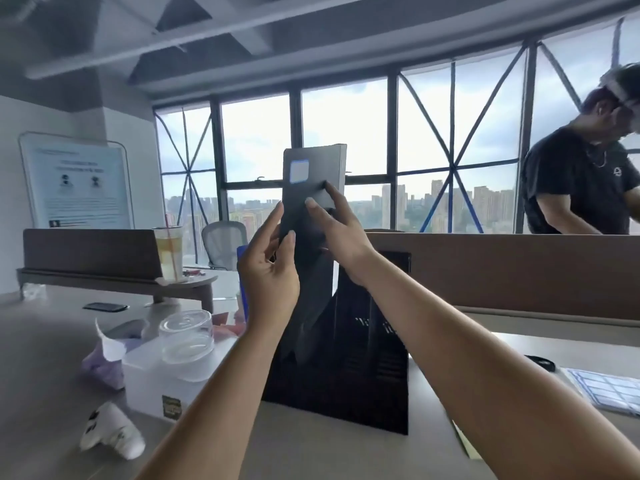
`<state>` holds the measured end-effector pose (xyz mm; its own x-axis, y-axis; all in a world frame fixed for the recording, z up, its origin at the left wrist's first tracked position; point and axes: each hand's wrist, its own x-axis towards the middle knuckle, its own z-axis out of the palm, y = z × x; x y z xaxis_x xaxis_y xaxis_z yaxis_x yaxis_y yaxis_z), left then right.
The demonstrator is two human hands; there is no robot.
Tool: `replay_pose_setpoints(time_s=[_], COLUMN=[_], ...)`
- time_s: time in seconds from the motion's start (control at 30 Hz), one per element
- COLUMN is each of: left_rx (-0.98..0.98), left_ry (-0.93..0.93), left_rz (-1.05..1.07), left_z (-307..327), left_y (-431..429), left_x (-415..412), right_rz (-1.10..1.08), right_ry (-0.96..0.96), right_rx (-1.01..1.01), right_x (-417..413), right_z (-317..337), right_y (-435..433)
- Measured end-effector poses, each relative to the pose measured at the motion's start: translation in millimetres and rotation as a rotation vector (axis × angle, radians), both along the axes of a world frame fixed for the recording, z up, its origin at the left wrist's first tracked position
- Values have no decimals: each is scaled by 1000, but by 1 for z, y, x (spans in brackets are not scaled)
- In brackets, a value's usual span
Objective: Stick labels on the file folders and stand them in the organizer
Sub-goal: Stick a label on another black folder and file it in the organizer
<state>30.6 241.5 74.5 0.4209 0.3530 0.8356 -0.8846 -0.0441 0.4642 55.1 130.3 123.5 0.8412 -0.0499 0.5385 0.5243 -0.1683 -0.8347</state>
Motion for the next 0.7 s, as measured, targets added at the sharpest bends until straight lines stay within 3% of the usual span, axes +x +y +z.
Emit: replay_pose_setpoints(time_s=[0.3,0.7], left_rx=[-103,-157], left_ry=[21,-30], left_rz=[-27,-146], left_z=[-25,-15], left_y=[-15,-26], left_x=[45,26], right_rz=[2,24], right_ry=[5,-31], right_rx=[-51,-74], right_x=[49,24], right_z=[-20,-6], right_y=[-9,-24])
